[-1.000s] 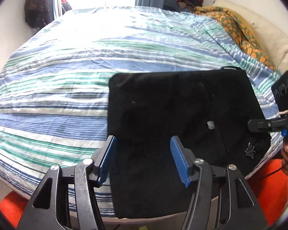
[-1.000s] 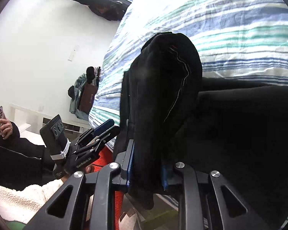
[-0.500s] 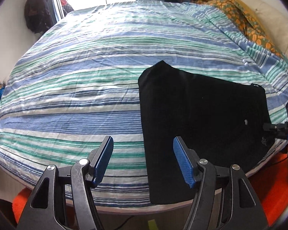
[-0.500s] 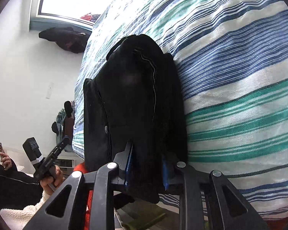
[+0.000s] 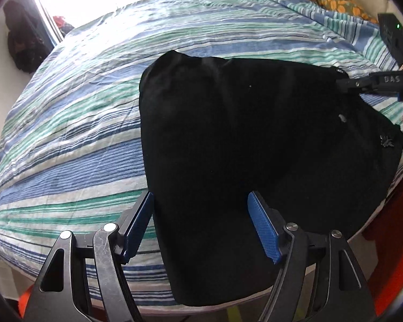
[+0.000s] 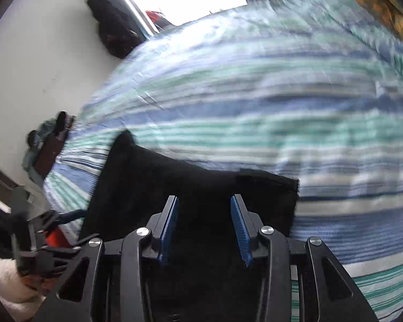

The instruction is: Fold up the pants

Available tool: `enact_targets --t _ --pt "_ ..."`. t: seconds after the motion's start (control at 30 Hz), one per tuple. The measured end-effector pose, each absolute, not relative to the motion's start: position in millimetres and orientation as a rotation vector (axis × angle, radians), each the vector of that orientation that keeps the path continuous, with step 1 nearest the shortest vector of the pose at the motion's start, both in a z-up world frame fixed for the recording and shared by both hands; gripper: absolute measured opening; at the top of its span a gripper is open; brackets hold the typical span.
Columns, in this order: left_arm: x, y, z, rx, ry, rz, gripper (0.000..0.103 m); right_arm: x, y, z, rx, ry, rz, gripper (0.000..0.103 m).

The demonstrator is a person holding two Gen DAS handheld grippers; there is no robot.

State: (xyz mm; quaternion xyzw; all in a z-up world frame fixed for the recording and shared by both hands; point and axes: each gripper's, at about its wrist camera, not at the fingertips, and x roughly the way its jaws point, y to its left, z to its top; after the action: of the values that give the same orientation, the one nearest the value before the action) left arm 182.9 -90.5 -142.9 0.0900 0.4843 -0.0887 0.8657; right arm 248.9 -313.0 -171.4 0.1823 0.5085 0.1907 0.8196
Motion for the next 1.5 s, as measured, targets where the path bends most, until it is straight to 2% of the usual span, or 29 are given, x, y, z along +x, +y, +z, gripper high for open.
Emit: enact_targets --t 0.07,0.2,0.27,0.37,0.43,0.6,1.5 --pt "180 -85 -131 0.166 1.017 -0.179 0.074 232 -324 -158 0.449 0.998 0.407 0.026" --pt "173 -73 -111 0.101 0.983 -0.154 0.081 185 -317 -105 0.285 0.918 0.406 0.026" --pt "173 -76 -117 0.106 0.995 -0.138 0.083 154 -312 -94 0.24 0.889 0.404 0.03" --pt "177 -88 -147 0.179 1.065 -0.08 0.084 125 -296 -130 0.167 0.96 0.368 0.041" --pt "176 -92 -158 0.19 1.075 -0.063 0.089 117 -290 -157 0.103 1.004 0.322 0.041" --pt "175 -96 -156 0.226 1.061 -0.053 0.09 119 -282 -153 0.039 0.985 0.285 0.047" --pt "185 -84 -156 0.116 1.066 -0.095 0.101 112 -275 -159 0.018 0.935 0.248 0.049"
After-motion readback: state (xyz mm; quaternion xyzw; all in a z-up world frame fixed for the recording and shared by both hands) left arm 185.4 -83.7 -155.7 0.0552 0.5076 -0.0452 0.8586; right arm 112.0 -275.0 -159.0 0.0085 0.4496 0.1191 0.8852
